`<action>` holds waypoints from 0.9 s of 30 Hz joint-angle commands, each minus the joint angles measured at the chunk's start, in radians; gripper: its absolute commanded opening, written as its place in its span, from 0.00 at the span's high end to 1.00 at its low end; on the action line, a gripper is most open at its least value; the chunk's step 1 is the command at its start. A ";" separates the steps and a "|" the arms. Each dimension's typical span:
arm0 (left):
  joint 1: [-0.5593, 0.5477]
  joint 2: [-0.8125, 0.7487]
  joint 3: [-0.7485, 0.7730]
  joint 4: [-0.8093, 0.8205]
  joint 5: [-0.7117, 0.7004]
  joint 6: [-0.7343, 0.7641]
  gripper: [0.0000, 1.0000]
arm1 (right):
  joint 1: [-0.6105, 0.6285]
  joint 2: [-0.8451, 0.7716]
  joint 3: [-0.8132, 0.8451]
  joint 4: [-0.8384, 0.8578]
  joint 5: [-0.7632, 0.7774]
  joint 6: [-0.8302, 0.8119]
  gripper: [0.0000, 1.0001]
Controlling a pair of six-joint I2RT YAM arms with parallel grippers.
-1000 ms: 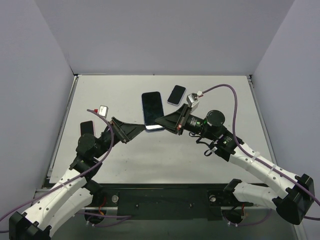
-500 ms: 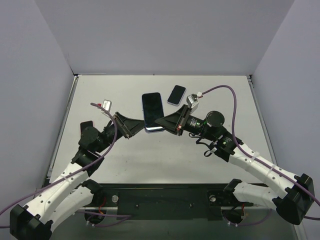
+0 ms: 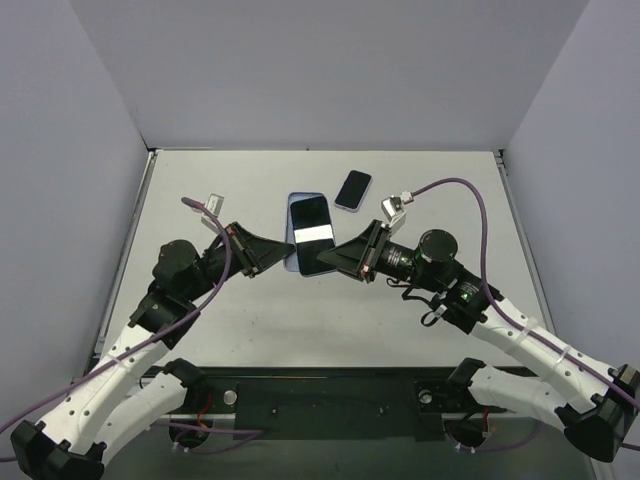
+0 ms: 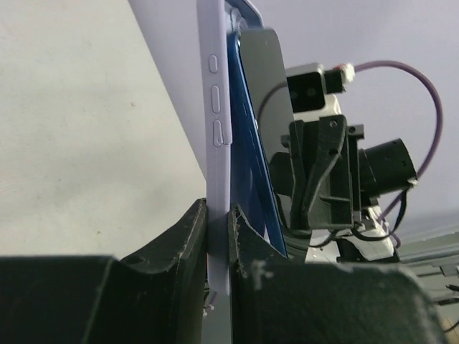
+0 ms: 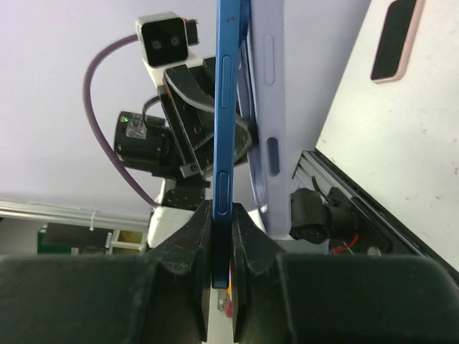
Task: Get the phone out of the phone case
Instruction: Remove the phone case from the phone, then place the phone at the center of the board.
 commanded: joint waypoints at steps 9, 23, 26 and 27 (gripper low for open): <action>0.052 -0.114 0.121 -0.474 -0.444 0.071 1.00 | 0.024 -0.191 0.078 -0.435 0.251 -0.321 1.00; 0.043 -0.161 -0.194 -0.171 -0.162 -0.070 1.00 | -0.677 0.385 0.315 -0.641 0.204 -0.715 1.00; 0.025 -0.181 -0.250 -0.088 -0.115 -0.116 1.00 | -0.726 0.595 0.483 -0.706 0.183 -0.847 1.00; 0.020 -0.189 -0.259 -0.084 -0.110 -0.116 1.00 | -0.738 0.698 0.568 -0.718 0.152 -0.873 1.00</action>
